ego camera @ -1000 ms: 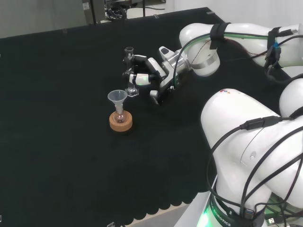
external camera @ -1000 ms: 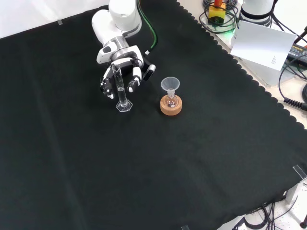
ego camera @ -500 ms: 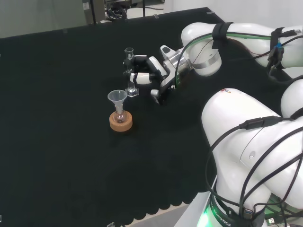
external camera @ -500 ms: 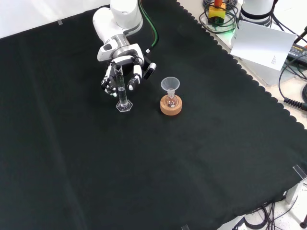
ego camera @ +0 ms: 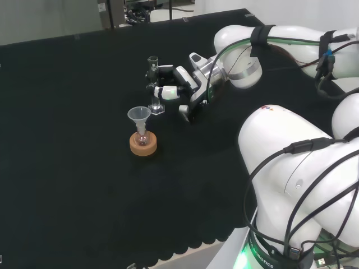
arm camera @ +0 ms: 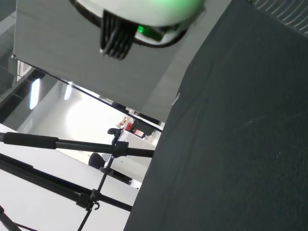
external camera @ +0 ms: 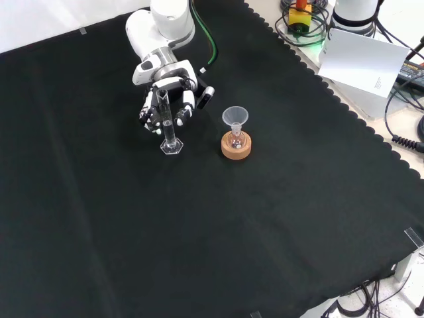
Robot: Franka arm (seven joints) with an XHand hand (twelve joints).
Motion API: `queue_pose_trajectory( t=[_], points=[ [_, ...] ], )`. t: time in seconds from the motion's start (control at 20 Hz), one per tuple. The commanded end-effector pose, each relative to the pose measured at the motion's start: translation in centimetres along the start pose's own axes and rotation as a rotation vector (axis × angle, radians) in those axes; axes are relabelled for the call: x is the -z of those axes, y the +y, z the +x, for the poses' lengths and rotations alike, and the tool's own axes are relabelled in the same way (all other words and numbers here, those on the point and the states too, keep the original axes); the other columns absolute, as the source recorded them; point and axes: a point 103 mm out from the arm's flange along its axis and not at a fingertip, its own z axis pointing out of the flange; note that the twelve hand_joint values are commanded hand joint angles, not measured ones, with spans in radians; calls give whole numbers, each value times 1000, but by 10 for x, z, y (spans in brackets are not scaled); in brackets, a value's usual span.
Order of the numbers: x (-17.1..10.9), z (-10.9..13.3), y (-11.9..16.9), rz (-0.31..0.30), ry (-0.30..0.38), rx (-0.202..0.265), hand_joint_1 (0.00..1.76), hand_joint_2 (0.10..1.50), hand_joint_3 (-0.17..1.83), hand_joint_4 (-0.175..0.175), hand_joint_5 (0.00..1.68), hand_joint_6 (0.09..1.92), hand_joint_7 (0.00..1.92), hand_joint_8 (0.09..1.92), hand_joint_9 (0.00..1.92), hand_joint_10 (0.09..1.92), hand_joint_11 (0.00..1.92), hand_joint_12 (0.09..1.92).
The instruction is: Pick up the graduated cylinder.
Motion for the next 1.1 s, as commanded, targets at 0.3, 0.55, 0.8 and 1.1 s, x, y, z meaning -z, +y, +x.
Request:
queue_pose_trajectory(
  t=[0.3, 0.55, 0.8, 1.1],
  points=[
    [1, 1, 2, 11, -42, -17, 1210, 705, 647, 38, 806, 632, 908, 507, 1157, 245, 740, 1141],
    [3, 2, 3, 3, -61, -17, 1268, 777, 684, 33, 737, 797, 887, 608, 1174, 235, 805, 1100],
    [7, 4, 4, 12, -111, -16, 1301, 894, 526, 29, 765, 840, 883, 875, 1186, 264, 850, 1076],
    [15, 11, 4, 61, -268, 30, 1344, 1131, 36, 33, 853, 775, 893, 1165, 1214, 296, 872, 1071]
  ],
)
